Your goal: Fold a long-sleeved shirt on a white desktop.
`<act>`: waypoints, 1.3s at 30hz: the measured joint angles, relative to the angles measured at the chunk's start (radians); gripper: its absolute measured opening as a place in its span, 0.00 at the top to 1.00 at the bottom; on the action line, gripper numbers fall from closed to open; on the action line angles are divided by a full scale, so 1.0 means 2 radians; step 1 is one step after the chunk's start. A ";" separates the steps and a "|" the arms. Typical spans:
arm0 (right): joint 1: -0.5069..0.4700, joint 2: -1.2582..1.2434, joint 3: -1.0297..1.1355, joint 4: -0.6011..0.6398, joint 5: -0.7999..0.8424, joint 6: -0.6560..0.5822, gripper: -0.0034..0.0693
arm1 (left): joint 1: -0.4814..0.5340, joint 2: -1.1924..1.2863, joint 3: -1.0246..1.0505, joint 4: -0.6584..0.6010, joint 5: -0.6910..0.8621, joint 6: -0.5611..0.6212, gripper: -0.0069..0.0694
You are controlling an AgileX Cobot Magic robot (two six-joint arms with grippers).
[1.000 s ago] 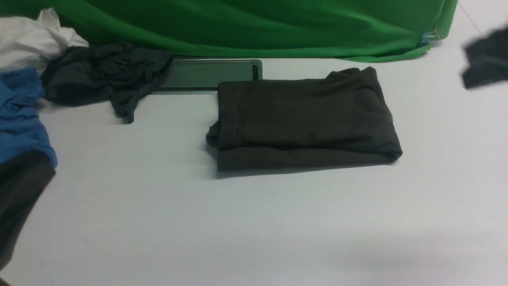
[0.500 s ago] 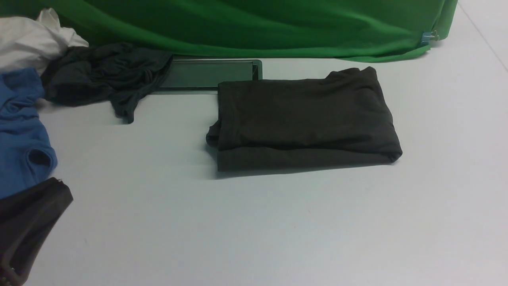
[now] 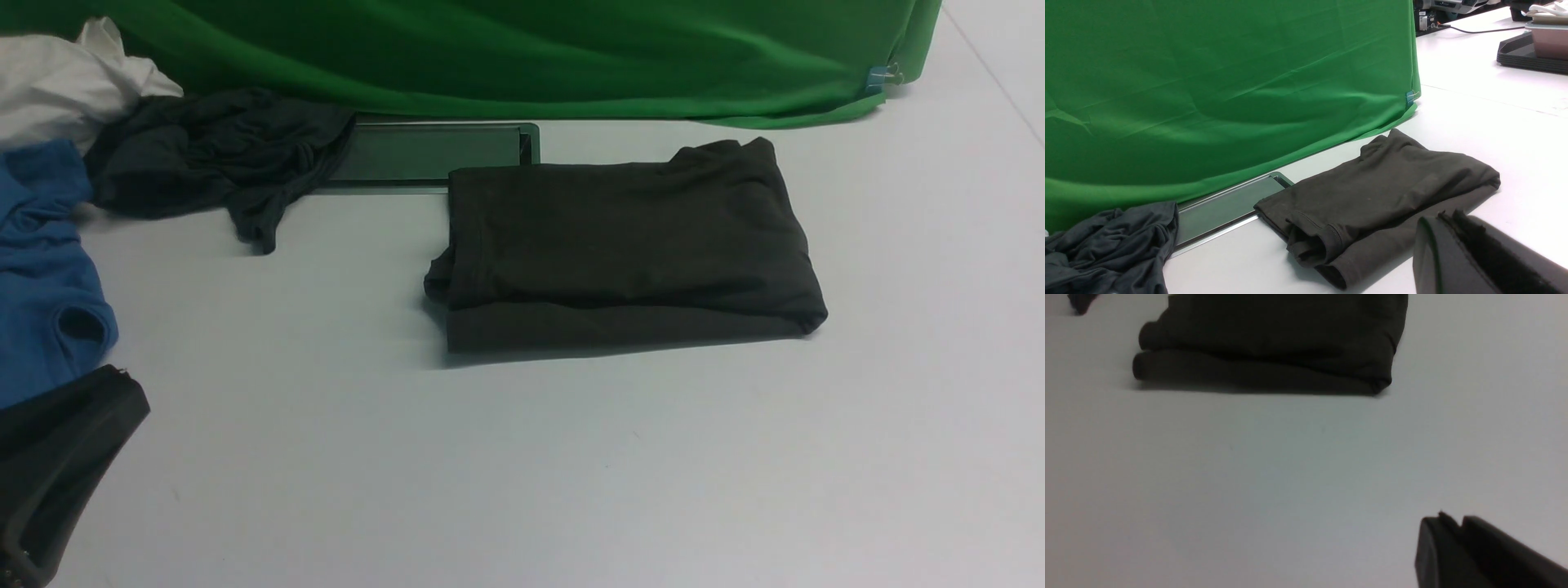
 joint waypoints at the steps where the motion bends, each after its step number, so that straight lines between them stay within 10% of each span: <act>1: -0.003 -0.007 0.009 0.002 -0.023 -0.012 0.91 | 0.000 0.000 0.000 0.000 0.000 0.000 0.89; 12: -0.048 -0.163 0.277 0.015 -0.339 -0.069 0.92 | 0.000 0.000 0.000 0.000 0.000 -0.004 0.89; 39: -0.048 -0.170 0.308 0.015 -0.340 -0.047 0.85 | 0.000 0.000 0.000 0.000 0.001 -0.004 0.89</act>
